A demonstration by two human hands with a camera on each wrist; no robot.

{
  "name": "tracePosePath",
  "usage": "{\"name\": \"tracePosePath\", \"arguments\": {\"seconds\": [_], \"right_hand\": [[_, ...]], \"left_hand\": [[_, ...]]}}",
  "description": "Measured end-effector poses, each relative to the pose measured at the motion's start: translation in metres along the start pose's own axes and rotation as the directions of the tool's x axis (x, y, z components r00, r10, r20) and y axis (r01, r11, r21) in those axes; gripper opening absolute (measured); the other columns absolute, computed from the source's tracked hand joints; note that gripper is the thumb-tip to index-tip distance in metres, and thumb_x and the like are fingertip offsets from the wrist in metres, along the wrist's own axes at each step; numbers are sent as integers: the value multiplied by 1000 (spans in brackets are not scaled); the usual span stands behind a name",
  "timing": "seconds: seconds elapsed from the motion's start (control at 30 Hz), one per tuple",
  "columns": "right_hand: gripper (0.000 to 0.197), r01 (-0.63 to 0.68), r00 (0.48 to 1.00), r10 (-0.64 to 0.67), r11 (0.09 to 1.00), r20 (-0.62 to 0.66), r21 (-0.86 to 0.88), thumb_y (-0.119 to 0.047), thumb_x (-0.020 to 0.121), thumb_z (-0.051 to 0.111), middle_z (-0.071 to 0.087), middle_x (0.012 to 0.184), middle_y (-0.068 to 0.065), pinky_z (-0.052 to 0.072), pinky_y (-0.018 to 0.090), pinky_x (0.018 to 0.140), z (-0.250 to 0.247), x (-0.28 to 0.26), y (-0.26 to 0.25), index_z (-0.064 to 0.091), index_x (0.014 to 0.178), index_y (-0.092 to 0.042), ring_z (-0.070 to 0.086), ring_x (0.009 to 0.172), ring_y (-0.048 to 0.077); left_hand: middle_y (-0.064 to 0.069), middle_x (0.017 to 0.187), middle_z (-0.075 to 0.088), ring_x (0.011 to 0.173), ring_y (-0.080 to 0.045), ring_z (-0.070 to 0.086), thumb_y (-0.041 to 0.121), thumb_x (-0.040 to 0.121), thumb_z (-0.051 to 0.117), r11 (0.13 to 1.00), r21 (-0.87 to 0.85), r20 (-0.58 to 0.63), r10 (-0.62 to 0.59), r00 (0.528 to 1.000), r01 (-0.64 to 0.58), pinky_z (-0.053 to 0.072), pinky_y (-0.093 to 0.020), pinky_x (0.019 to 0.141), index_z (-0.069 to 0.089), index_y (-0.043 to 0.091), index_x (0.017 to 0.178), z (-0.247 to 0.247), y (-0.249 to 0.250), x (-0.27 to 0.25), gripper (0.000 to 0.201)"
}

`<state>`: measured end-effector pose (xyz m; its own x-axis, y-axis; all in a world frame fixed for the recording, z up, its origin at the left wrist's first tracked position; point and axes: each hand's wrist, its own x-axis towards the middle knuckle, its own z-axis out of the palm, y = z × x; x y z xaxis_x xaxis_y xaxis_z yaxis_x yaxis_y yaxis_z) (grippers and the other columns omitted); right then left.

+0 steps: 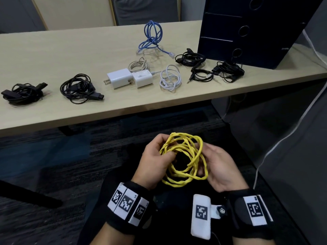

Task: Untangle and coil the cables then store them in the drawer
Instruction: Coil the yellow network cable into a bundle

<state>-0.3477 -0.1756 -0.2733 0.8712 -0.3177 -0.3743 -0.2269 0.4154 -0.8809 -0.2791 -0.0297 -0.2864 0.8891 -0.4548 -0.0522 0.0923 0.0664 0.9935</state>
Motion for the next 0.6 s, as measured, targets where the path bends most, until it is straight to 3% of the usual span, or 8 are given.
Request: {"name": "tracePosePath", "arguments": {"seconds": [0.1, 0.17, 0.23, 0.47, 0.6], "right_hand": [[23, -77, 988, 71, 996, 136, 35, -11, 93, 49, 61, 54, 7, 35, 16, 30, 4, -8, -3, 68, 85, -1, 49, 35, 9], [21, -82, 973, 69, 996, 222, 47, -14, 82, 53, 64, 59, 10, 39, 18, 32, 2, -11, -6, 68, 84, 1, 56, 39, 12], [24, -81, 961, 64, 995, 269, 52, -16, 80, 53, 66, 62, 12, 42, 19, 34, 0, -12, -6, 67, 86, 3, 61, 44, 14], [25, -73, 973, 71, 997, 218, 5, -21, 80, 57, 61, 55, 8, 34, 18, 31, 0, -6, 2, 75, 70, -8, 53, 38, 13], [15, -35, 993, 40, 998, 111, -43, -9, 92, 55, 59, 56, 7, 36, 18, 30, -5, 0, 1, 63, 93, 4, 51, 36, 12]], "left_hand": [[-1, 79, 66, 73, -14, 61, -5, 73, 59, 999, -25, 68, 24, 997, -23, 51, -26, 68, 60, 10, 91, -2, -2, -2, 23], [-2, 81, 68, 75, -15, 63, -2, 71, 62, 999, -28, 97, 35, 995, -33, 53, -27, 70, 61, 8, 92, -6, -1, -3, 23], [-2, 81, 67, 74, -15, 63, -3, 70, 63, 998, -36, 107, 50, 993, -46, 53, -27, 69, 60, 6, 92, -6, 0, -5, 24], [-2, 75, 64, 69, -14, 60, -15, 79, 62, 997, 38, 128, 55, 990, -61, 52, -27, 67, 59, 6, 89, -2, 2, -5, 24], [-4, 78, 65, 71, -13, 60, -8, 83, 62, 999, 40, 140, 2, 990, -7, 51, -26, 68, 60, 4, 94, 0, -1, -6, 17]]}}
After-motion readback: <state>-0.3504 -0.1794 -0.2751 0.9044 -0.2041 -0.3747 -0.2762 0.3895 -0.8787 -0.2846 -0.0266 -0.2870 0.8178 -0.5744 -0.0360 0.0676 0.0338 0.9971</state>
